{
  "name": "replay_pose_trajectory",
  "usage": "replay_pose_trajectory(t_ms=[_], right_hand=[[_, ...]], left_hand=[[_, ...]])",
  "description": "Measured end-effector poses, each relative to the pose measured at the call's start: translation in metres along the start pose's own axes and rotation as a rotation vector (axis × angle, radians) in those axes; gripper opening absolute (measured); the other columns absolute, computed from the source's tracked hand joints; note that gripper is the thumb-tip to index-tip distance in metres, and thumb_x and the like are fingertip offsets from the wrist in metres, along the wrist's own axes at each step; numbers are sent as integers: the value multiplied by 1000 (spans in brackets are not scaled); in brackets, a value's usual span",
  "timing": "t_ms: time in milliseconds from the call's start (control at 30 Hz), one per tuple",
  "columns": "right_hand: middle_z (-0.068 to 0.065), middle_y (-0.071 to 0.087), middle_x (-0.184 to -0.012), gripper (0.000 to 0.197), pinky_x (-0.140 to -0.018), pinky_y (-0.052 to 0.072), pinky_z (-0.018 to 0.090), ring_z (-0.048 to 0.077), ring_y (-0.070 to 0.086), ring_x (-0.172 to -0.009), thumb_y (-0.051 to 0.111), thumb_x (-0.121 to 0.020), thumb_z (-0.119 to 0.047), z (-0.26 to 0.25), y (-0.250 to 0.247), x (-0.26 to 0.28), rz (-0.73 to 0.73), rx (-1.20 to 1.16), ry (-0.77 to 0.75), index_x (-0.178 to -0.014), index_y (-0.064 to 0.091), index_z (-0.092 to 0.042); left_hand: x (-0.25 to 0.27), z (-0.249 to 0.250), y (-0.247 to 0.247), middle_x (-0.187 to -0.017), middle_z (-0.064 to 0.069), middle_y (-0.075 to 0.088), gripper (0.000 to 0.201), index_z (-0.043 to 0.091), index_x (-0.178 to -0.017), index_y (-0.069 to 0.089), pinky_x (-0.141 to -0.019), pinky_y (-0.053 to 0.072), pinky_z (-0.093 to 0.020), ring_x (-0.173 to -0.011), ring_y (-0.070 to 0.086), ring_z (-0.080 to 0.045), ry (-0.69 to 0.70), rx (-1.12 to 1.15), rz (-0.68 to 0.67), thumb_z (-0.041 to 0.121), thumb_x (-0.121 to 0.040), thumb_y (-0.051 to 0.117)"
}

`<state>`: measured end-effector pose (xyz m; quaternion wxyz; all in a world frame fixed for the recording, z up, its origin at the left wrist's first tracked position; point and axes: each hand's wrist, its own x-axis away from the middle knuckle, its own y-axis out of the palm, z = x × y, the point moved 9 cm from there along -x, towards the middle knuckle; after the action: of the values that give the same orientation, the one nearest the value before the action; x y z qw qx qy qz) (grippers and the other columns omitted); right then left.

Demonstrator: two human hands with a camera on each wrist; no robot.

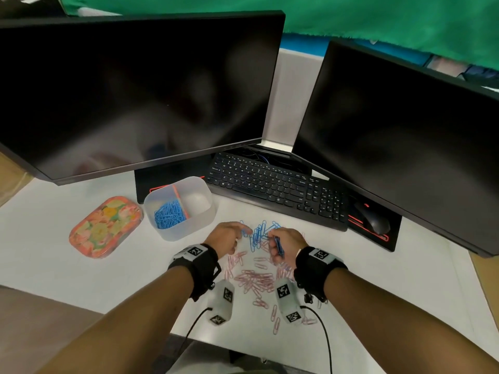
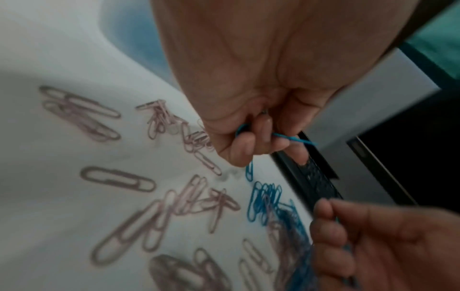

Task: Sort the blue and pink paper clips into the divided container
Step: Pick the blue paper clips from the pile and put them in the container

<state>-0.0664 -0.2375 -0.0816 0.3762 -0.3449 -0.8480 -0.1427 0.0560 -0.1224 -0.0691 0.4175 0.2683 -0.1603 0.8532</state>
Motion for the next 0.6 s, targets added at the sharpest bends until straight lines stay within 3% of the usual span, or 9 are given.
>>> replay_pose_trajectory(t_ms=[67, 133, 233, 300, 367, 433, 500, 600], right_hand=[[5, 43, -57, 21, -47, 19, 24, 17, 34, -45, 46, -90, -10, -7, -1, -3, 22, 21, -15, -70, 53, -9], [3, 42, -58, 25, -47, 19, 23, 17, 33, -45, 48, -92, -20, -12, -3, -8, 51, 74, -32, -68, 50, -12], [5, 45, -60, 36, -52, 32, 26, 20, 40, -51, 52, -92, -38, -31, -12, -13, 157, 299, -139, -69, 54, -10], [8, 51, -63, 42, -62, 36, 28, 24, 48, -62, 50, -94, -39, -47, -24, -10, 274, 496, -233, -71, 60, -5], [8, 55, -68, 40, -63, 38, 27, 23, 52, -68, 50, -95, -35, -59, -38, -5, 372, 624, -312, -67, 56, -7], [3, 60, -77, 25, -66, 41, 23, 20, 56, -73, 55, -92, -27, -65, -48, -1, 432, 730, -351, -73, 59, -12], [2, 65, -82, 8, -63, 44, 23, 19, 61, -72, 57, -88, -18, -66, -53, -2, 438, 792, -363, -82, 62, -17], [6, 67, -83, 15, -57, 47, 25, 25, 64, -69, 56, -82, -10, -65, -50, -8, 399, 859, -377, -86, 60, -23]], left_hand=[[1, 2, 1, -66, -7, 35, 30, 6, -72, 55, -49, 19, -20, -45, 25, -13, -61, 240, 3, -5, -80, 28], [3, 3, 3, -63, -6, 39, 26, 10, -66, 46, -52, 20, -23, -47, 31, -15, -108, 377, -4, -2, -80, 26], [-4, 1, 2, -55, -1, 41, 25, 14, -61, 42, -47, 22, -20, -41, 35, -14, -166, 399, 13, 10, -85, 34], [-13, 3, -5, -53, 0, 39, 28, 15, -62, 43, -46, 23, -21, -43, 34, -15, -131, 222, 76, 22, -89, 45], [-18, 13, -15, -59, 0, 44, 24, 14, -70, 50, -50, 29, -24, -52, 41, -17, -42, -165, 185, 28, -89, 54], [-19, 24, -18, -76, -1, 57, 14, 14, -88, 58, -58, 40, -26, -70, 56, -20, 30, -525, 266, 27, -88, 58], [-23, 26, -15, -97, -5, 62, 25, 12, -105, 57, -70, 49, -30, -87, 63, -26, 45, -748, 266, 30, -88, 58], [-30, 25, -10, -112, -9, 63, 35, 11, -115, 54, -83, 52, -36, -100, 62, -28, 39, -956, 247, 35, -90, 58]])
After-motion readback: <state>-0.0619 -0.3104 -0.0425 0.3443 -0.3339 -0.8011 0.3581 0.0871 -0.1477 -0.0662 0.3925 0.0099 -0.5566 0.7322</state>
